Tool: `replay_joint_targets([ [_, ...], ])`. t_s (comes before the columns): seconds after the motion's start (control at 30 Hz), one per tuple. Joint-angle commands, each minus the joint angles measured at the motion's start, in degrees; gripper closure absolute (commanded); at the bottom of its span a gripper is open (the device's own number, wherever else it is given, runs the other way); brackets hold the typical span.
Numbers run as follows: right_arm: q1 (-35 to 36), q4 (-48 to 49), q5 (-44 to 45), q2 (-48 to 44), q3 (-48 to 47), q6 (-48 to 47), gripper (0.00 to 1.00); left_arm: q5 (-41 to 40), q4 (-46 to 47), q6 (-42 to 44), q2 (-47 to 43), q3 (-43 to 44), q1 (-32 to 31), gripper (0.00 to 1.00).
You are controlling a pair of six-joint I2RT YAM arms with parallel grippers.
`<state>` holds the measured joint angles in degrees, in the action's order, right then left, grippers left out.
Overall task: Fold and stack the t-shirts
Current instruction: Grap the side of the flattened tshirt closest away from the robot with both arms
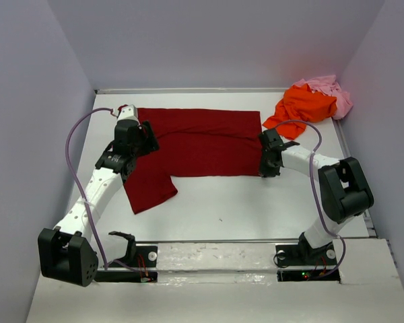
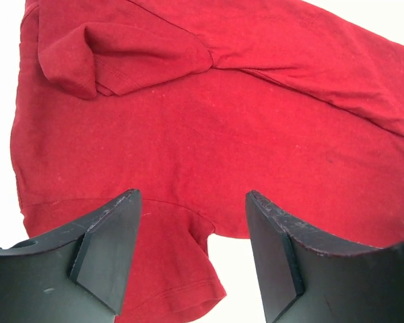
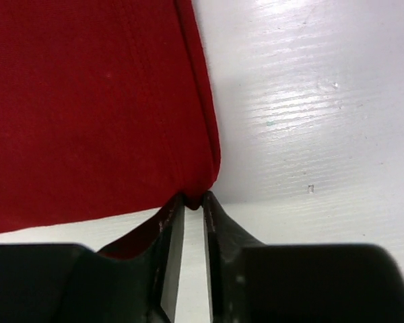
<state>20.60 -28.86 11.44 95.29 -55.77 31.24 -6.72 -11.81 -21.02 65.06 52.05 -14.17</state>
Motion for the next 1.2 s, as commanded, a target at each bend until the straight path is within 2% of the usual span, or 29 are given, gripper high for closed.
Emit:
replay_joint_targets([
  [0.0, 0.0, 2.3, -1.9, 0.8, -1.4, -0.2, 0.8, -1.5, 1.4, 1.1, -1.8, -0.5, -0.2, 0.27],
  [0.13, 0.0, 3.7, -3.3, 0.7, -0.1, -0.4, 1.0, -2.6, 0.3, 1.2, -1.8, -0.4, -0.2, 0.27],
  [0.37, 0.0, 5.6, -3.9, -2.7, 0.5, -1.6, 1.0, -5.8, -6.1, 1.2, -1.1, 1.0, -0.4, 0.27],
  [0.6, 0.0, 5.8, -4.2, -3.1, -2.9, -2.7, 1.0, -7.3, -13.1, 0.8, 2.3, 1.9, -0.9, 0.27],
  [0.8, 0.0, 5.7, -4.4, -2.3, -10.6, -3.9, 1.0, -4.5, -16.7, -1.8, 3.3, 1.9, -1.9, 0.27],
  [1.0, 0.0, 2.9, -4.4, 0.1, -21.4, -5.3, 1.0, -6.0, -18.1, -3.3, 6.2, 2.1, -5.1, 0.27],
  [1.1, 0.0, 2.6, -4.2, 0.2, -22.6, -5.9, 1.0, -5.8, -18.2, -3.3, 8.8, 2.1, -6.3, 0.28],
  [1.17, 0.0, 2.6, -4.1, -0.1, -22.5, -6.1, 1.0, -2.6, -17.8, -3.1, 8.6, 1.8, -6.7, 0.28],
])
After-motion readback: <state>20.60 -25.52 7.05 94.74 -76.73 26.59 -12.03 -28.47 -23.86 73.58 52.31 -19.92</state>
